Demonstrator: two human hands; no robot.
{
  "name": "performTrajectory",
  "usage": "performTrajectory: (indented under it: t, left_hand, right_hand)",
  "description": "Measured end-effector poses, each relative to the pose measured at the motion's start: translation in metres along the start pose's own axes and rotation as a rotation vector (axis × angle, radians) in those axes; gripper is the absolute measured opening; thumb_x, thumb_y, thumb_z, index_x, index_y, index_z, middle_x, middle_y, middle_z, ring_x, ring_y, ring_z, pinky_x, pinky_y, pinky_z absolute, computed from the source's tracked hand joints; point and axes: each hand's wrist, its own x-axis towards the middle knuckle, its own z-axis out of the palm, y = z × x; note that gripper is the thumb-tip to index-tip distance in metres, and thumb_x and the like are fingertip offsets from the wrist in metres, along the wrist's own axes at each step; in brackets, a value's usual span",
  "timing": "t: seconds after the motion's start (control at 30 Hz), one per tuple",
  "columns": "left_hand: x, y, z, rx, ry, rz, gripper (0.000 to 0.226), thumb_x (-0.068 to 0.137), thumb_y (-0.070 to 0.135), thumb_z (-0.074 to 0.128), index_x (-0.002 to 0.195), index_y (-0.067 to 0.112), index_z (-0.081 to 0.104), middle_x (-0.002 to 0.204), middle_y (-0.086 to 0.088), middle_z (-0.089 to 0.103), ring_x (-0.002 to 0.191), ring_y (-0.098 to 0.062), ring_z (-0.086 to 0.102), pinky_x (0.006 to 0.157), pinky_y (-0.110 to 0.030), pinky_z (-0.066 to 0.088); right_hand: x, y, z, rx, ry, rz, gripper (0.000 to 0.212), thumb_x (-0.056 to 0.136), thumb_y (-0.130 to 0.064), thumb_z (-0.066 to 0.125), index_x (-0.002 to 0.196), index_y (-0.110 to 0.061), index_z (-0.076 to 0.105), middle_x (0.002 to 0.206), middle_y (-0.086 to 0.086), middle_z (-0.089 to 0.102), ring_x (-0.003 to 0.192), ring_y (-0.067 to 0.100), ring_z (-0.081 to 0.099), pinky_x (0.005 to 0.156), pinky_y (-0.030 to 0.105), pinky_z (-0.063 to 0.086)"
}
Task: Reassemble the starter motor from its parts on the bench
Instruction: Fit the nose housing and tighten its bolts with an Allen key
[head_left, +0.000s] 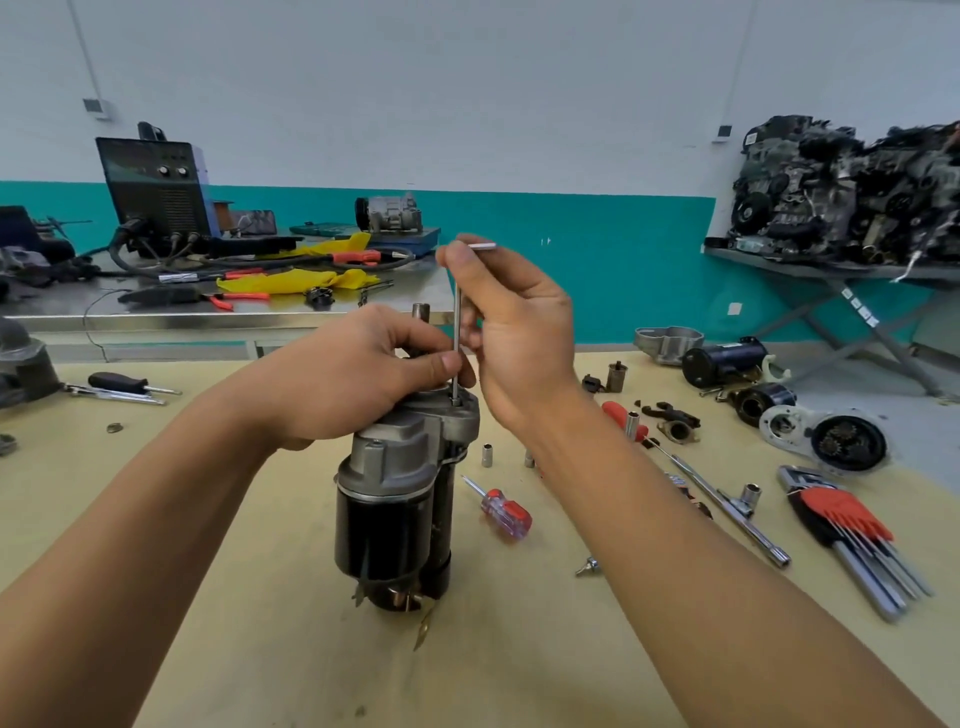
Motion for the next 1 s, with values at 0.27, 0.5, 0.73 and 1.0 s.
performTrajectory:
  t: [0.27,0.5,0.73,1.0]
  left_hand:
    - [-0.001,-0.001,0.002,0.009,0.009,-0.031,0.018,0.100,0.021,0.059,0.094,0.017,0.076,0.087,-0.004,0.078,0.084,-0.024,0.075,0.086,-0.056,0.058]
    - [-0.004,0.003,0.002,-0.019,0.020,-0.019,0.025,0.091,0.040,0.063,0.091,0.021,0.080,0.089,-0.006,0.078,0.090,-0.035,0.072,0.086,-0.060,0.055]
    - [-0.002,0.001,0.001,-0.049,0.007,-0.007,0.030,0.080,0.050,0.064,0.087,0.027,0.081,0.086,-0.001,0.079,0.085,-0.027,0.075,0.086,-0.054,0.059]
    - [0.000,0.001,0.003,-0.103,0.064,-0.018,0.029,0.076,0.049,0.066,0.090,0.029,0.082,0.089,0.000,0.079,0.096,-0.034,0.072,0.093,-0.056,0.055]
  right_hand:
    - [-0.004,-0.004,0.008,-0.968,-0.011,-0.673,0.018,0.088,-0.026,0.075,0.080,-0.010,0.080,0.071,-0.001,0.068,0.066,0.012,0.061,0.059,0.030,0.049]
    - [-0.002,-0.018,0.014,-0.753,-0.069,-0.293,0.015,0.088,-0.018,0.073,0.075,-0.012,0.078,0.070,-0.007,0.070,0.064,0.001,0.061,0.061,0.021,0.050]
    - [0.005,-0.034,0.009,-0.569,-0.103,-0.002,0.014,0.086,-0.019,0.077,0.092,-0.017,0.064,0.088,0.001,0.073,0.066,0.013,0.067,0.057,0.033,0.056]
    - [0.009,-0.052,-0.015,-0.681,-0.377,0.135,0.023,0.097,-0.026,0.063,0.085,-0.010,0.074,0.068,-0.005,0.068,0.055,0.009,0.058,0.045,0.021,0.046]
